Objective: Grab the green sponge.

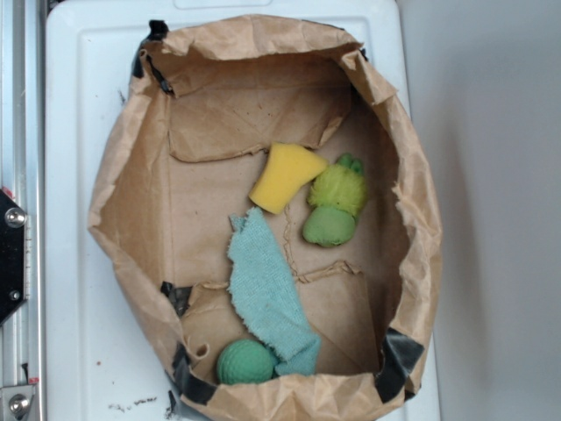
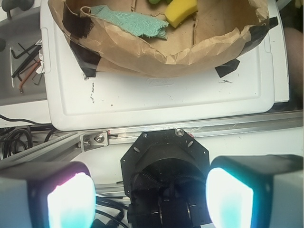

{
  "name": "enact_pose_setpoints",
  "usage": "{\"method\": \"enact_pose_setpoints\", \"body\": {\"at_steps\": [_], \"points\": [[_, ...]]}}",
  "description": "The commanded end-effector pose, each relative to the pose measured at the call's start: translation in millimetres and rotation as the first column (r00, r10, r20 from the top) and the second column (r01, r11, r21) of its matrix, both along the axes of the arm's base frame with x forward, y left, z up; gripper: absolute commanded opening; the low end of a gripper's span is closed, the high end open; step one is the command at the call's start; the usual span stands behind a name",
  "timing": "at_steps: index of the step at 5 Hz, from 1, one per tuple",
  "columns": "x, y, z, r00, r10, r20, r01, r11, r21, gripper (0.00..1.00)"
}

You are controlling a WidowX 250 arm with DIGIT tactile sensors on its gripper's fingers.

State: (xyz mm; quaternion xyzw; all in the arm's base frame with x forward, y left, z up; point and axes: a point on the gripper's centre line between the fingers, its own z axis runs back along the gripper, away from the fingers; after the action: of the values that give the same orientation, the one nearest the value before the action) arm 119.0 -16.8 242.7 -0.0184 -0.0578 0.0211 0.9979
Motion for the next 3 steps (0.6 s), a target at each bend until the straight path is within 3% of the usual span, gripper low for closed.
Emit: {"method": "enact_pose_setpoints", "body": {"at_steps": [1,2,3], "points": [[0.0,0.0,0.0,1.0,0.0,0.0,0.0,1.0,0.0,1.0],[47.0,2.9,-20.7,0.995,0.097,0.019,-0.098,0.994,0.057,1.0],[73.2,15.3,-40.7,0.992,0.12,0.042,-0.124,0.987,0.105,1.0]]}}
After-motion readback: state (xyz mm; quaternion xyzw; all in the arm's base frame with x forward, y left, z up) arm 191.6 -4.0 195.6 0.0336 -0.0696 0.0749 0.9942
